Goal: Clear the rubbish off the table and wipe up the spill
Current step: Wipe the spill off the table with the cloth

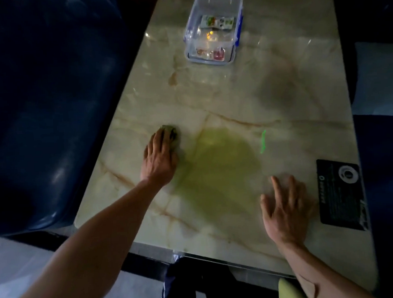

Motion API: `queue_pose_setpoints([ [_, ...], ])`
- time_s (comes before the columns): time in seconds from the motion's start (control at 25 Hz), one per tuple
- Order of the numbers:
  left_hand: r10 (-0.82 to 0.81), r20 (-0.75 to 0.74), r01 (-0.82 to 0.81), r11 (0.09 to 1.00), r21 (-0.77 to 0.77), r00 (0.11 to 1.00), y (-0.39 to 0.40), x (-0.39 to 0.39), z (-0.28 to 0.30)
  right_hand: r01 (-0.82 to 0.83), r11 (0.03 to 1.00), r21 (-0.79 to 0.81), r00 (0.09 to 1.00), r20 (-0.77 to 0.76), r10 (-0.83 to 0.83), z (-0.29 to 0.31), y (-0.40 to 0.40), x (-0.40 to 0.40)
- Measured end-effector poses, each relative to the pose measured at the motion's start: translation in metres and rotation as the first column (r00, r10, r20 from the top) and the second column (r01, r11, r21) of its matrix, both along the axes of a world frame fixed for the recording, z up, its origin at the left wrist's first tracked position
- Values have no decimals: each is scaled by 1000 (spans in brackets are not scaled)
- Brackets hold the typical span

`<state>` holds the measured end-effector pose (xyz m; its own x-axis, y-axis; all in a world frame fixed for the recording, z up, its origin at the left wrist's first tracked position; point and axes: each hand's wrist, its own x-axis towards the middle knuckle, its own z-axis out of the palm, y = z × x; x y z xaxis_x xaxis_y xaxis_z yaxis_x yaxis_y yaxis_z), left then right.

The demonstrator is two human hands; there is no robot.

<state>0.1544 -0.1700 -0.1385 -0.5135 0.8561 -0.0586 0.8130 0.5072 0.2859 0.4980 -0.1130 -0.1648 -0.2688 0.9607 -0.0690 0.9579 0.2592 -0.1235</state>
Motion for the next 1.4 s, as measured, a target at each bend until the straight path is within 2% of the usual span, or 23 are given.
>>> queue_pose_setpoints([
  [0.12,48,48,-48,999,-11,998,13,-4,-15,19,1000,9,1000,-5,-19,-10,0,3],
  [0.44,-4,-29,2,999,-44,1000,52,-17,-27,66,998,19,997,-38,-65,-16,5,3],
  [0.56,-74,3,74,996,-59,997,71,-1,-22,72,997,16,996,-45,-72,-13,5,2],
  [0.72,-259,17,260,964,-62,966,103,42,-20,86,996,-22,994,-59,-87,-9,6,1],
  [0.8,-391,-8,389,917,-93,920,118,66,-19,89,996,-20,994,-57,-90,-8,6,0],
  [0.96,-643,-69,627,762,-162,763,135,94,-16,111,994,-11,992,-57,-111,-8,7,0],
  [1.12,-820,-145,788,573,-226,554,139,86,-15,130,991,-7,990,-61,-130,-9,8,0],
  [1.2,-878,-125,845,478,-240,462,144,81,-8,135,991,-6,989,-63,-135,-9,9,-1],
  [1.24,-891,-94,861,454,-229,445,145,84,-5,136,991,-4,989,-66,-136,-9,8,-1],
  [1.4,-886,6,877,458,-148,464,125,111,4,141,990,7,988,-64,-141,-8,7,-1],
])
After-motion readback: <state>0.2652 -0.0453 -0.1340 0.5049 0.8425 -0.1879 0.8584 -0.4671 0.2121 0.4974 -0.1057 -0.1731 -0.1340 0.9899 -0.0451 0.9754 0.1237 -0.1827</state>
